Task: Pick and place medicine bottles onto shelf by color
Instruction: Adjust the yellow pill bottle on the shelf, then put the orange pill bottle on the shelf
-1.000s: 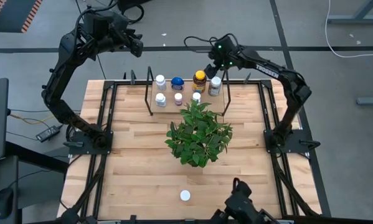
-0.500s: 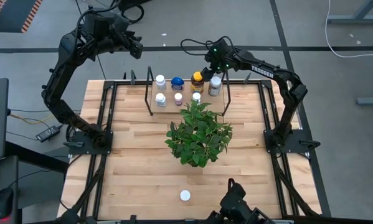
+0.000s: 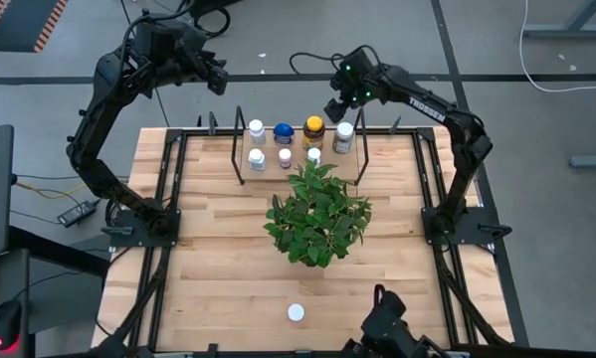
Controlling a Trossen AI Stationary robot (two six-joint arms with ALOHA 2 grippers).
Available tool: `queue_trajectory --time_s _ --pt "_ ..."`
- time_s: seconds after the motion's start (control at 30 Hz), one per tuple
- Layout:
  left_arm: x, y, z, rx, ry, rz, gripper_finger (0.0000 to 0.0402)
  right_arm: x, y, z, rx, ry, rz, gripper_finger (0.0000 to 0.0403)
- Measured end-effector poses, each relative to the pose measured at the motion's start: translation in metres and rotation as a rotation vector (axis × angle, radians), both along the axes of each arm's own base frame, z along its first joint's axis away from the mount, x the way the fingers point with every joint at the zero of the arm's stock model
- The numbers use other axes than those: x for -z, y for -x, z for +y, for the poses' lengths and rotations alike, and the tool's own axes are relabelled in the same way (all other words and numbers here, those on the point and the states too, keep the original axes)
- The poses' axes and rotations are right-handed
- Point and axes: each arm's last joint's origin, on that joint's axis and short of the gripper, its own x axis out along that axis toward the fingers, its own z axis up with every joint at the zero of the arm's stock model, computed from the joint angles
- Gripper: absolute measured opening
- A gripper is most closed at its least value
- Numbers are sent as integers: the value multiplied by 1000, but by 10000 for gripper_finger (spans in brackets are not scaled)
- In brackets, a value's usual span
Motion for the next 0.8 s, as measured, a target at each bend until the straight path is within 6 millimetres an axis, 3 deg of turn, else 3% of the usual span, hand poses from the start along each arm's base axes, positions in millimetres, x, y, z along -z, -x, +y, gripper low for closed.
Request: queue_trajectory --time_s 0.47,0.8 --pt "1 -2 -3 -2 54 -44 172 -88 32 35 -4 -98 25 271" --pt "11 -14 -31 102 229 -46 172 -130 49 84 -83 -120 29 271"
